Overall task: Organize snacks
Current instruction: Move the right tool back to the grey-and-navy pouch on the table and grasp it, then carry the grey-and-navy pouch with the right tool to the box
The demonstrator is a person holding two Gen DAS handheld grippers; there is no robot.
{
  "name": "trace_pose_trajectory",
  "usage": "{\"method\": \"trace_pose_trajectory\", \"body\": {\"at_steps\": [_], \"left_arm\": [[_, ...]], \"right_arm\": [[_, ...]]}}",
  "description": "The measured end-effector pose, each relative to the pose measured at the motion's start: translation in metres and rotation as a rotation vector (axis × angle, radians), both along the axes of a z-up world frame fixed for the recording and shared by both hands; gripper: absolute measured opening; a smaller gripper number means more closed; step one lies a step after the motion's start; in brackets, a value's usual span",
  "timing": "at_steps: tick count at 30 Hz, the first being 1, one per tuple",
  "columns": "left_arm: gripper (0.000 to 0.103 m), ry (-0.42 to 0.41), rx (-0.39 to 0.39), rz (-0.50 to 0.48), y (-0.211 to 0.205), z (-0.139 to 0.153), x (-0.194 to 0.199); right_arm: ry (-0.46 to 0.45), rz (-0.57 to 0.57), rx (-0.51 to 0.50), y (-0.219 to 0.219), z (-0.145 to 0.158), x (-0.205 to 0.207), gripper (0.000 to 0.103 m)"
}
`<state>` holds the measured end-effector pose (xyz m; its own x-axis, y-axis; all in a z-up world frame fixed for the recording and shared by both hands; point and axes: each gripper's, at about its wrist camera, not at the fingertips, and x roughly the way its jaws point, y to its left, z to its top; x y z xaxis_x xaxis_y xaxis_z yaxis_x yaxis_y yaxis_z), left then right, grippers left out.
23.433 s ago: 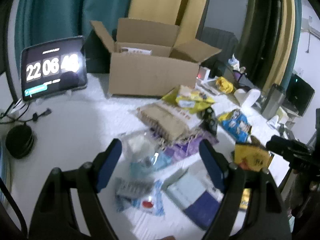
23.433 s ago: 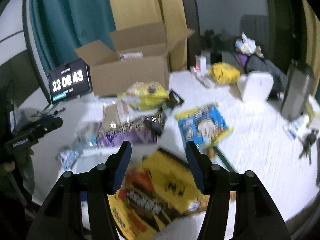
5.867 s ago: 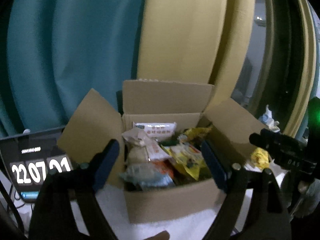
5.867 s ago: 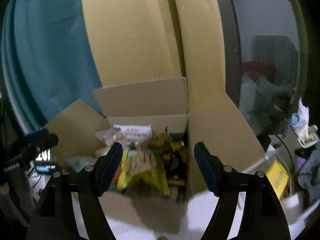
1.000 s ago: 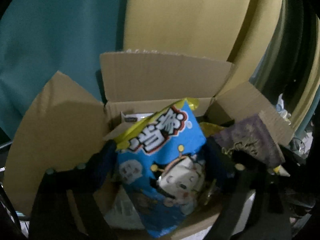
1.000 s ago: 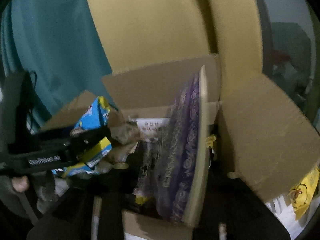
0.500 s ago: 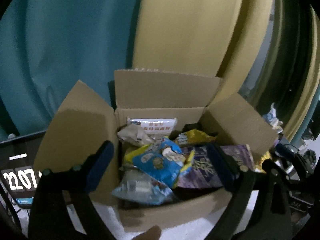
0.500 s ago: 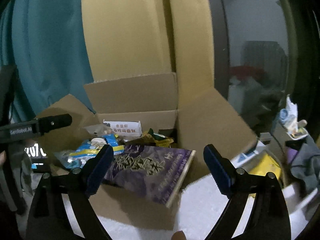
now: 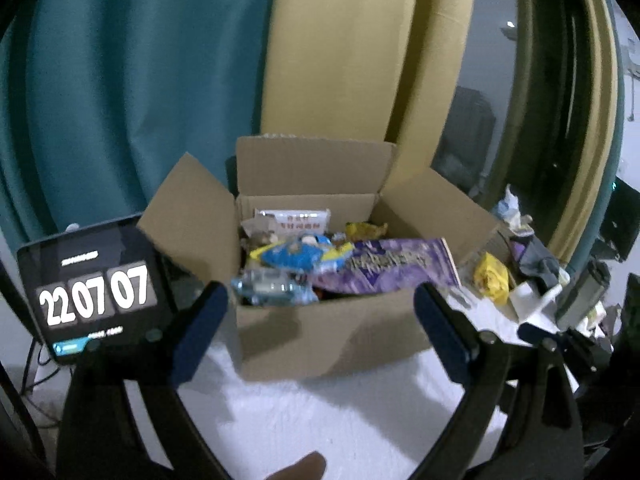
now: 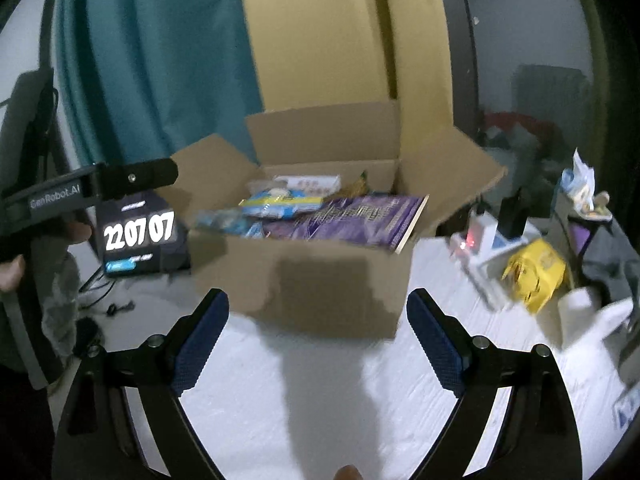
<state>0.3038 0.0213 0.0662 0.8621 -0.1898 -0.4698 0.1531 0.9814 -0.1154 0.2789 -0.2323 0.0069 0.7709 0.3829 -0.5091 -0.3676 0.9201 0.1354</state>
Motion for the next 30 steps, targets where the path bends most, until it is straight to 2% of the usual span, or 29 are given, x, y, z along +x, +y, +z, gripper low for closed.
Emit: {"method": "trace_pose_trajectory", "body": {"at_steps": [6,14,20,30], "left_arm": [[0.095,-0.015,0.009,0.006,0.004,-0.015,-0.05],[0.095,0.024,0.024,0.04,0.024,-0.059,-0.104],[0.095,0.047,0.035,0.064,0.041,-0.093,-0.135],[0.095,0.106,0.032,0.092,0.057,-0.13,-0.164]], "right_arm": [[0.037,0.031,-0.007,0.011,-0.014,-0.034,0.093],[0.134,0.085,-0.011,0.033,-0.048,-0.072,0.085],[0.238,0.154,-0.061,0.061,-0.09,-0.096,0.075],[0.343,0.215,-0.137,0.087,-0.137,-0.119,0.074]]}}
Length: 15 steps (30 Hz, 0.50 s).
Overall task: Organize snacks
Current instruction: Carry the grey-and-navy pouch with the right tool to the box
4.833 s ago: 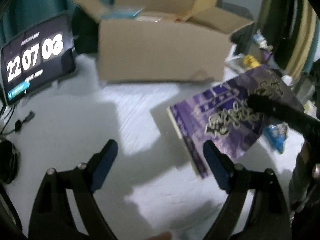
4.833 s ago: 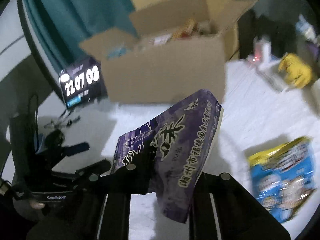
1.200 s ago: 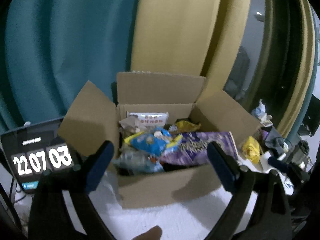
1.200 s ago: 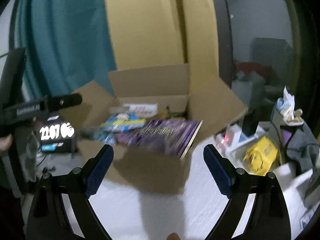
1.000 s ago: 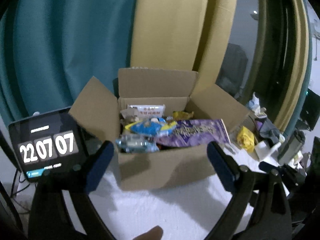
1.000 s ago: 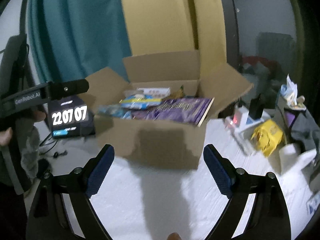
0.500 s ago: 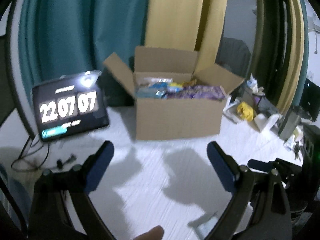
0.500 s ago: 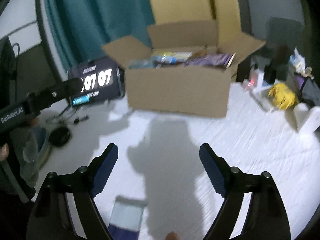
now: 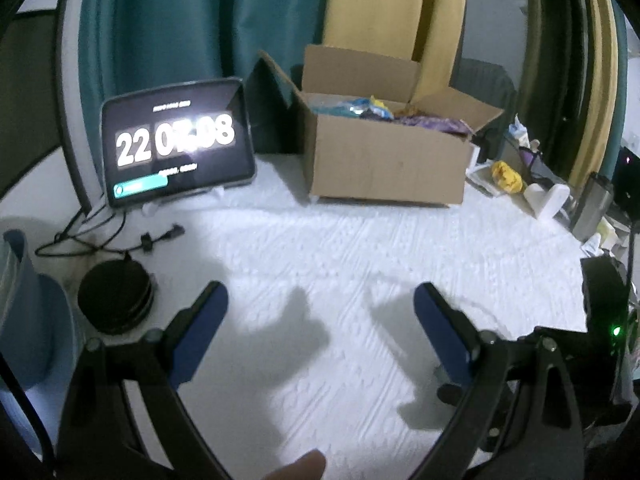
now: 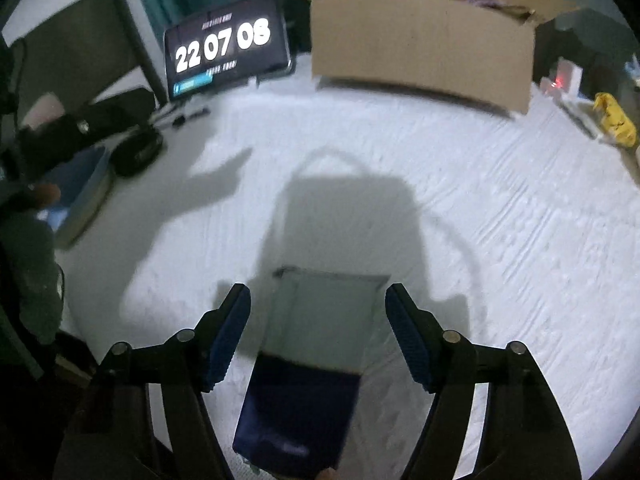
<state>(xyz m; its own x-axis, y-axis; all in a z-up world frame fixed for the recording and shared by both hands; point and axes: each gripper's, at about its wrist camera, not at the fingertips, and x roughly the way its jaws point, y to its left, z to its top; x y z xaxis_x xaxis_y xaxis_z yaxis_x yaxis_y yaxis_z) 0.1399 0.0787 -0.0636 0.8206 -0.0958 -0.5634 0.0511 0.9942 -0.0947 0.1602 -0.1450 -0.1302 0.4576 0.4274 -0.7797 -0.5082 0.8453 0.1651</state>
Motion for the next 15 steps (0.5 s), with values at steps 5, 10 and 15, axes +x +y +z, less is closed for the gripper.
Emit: {"method": "trace_pose_trajectory", "body": {"at_steps": [5,10,15], "left_arm": [[0.095,0.01,0.005,0.007,0.002,-0.001,0.005],[0.095,-0.003,0.015,0.004,-0.002,0.007,0.016],[0.095,-0.006,0.026,-0.002,-0.009,0.014,0.031]], "right_arm": [[-0.028,0.015,-0.007,0.0,0.003,0.002,0.056],[-0.056,0.001,0.012,-0.008,0.015,0.014,0.055],[-0.103,-0.02,0.031,-0.016,0.037,0.036,0.054]]}}
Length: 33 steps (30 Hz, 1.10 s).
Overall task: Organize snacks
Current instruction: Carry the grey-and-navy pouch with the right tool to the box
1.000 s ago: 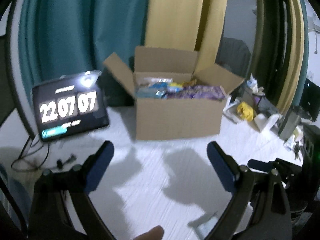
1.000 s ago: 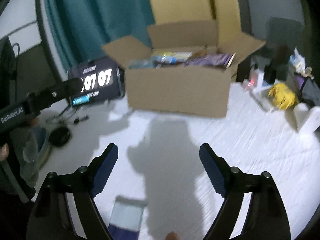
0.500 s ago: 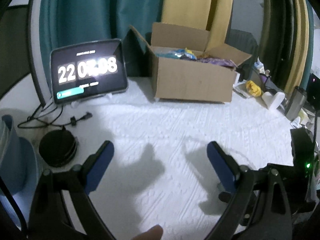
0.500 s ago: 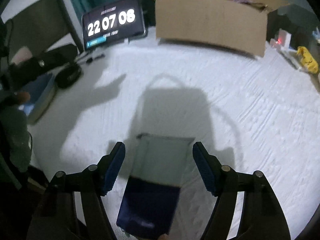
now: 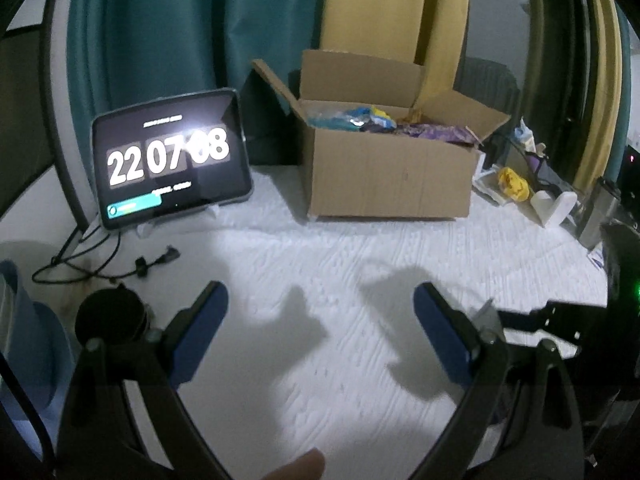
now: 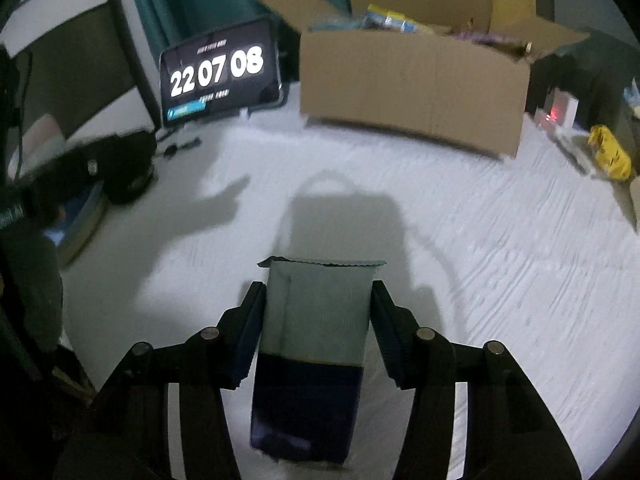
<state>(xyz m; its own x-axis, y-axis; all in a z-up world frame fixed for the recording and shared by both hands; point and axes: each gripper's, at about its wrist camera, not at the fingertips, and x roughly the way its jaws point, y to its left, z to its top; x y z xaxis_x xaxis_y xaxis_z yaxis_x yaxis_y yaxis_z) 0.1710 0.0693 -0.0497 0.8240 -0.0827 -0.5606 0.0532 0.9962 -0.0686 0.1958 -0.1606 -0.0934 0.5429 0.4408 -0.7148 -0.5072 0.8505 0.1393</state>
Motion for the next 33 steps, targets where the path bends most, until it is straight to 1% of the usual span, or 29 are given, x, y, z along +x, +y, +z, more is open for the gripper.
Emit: {"method": "trace_pose_trajectory", "body": {"at_steps": [5,13,18,21,25,28,33], "left_arm": [[0.095,-0.005,0.003,0.003,-0.002,0.009,0.02],[0.095,-0.033,0.02,0.001,-0.008,0.026,0.053],[0.095,-0.06,0.035,0.006,-0.012,0.04,0.078],[0.095,-0.075,0.062,0.007,-0.016,0.048,0.092],[0.095,-0.111,0.081,0.002,-0.022,0.061,0.109],[0.095,-0.135,0.093,0.02,-0.023,0.069,0.122],[0.095,-0.161,0.088,0.012,-0.024,0.08,0.147]], "right_arm": [[-0.047,-0.023,0.009,-0.01,0.025,0.028,0.054],[-0.116,-0.047,0.018,-0.016,0.058,0.07,0.053],[-0.175,-0.054,0.027,-0.017,0.083,0.099,0.053],[-0.217,-0.057,0.034,-0.016,0.101,0.119,0.053],[-0.266,-0.06,0.045,-0.014,0.121,0.139,0.053],[-0.303,-0.064,0.05,-0.014,0.136,0.157,0.053],[-0.341,-0.078,0.063,-0.015,0.155,0.191,0.053]]}}
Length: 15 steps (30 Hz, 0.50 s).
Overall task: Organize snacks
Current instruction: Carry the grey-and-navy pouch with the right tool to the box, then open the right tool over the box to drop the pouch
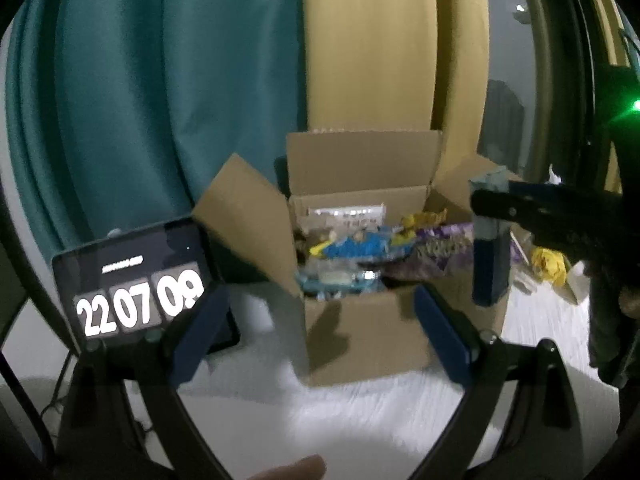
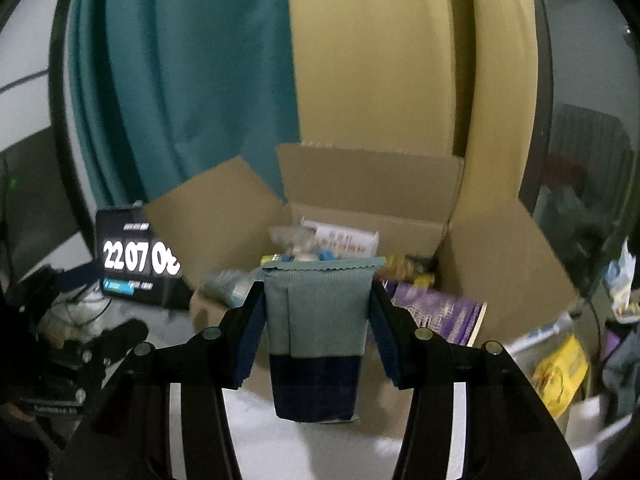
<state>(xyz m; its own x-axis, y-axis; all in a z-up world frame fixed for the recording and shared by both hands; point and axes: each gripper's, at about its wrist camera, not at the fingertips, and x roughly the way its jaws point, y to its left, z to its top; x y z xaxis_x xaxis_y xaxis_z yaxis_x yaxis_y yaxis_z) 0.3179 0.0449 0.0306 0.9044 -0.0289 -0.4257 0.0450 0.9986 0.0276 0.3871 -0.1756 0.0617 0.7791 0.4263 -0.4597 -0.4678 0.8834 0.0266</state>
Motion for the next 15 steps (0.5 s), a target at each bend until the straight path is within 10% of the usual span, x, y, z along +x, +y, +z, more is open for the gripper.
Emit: {"method": "trace_pose_trajectory", "body": {"at_steps": [15], "left_arm": [[0.095,-0.018,-0.006,0.037,0.002,0.018,0.09]], "right_arm": [[-0.007,-0.06,0.002,-0.004,0.002,0.101,0.053]]}}
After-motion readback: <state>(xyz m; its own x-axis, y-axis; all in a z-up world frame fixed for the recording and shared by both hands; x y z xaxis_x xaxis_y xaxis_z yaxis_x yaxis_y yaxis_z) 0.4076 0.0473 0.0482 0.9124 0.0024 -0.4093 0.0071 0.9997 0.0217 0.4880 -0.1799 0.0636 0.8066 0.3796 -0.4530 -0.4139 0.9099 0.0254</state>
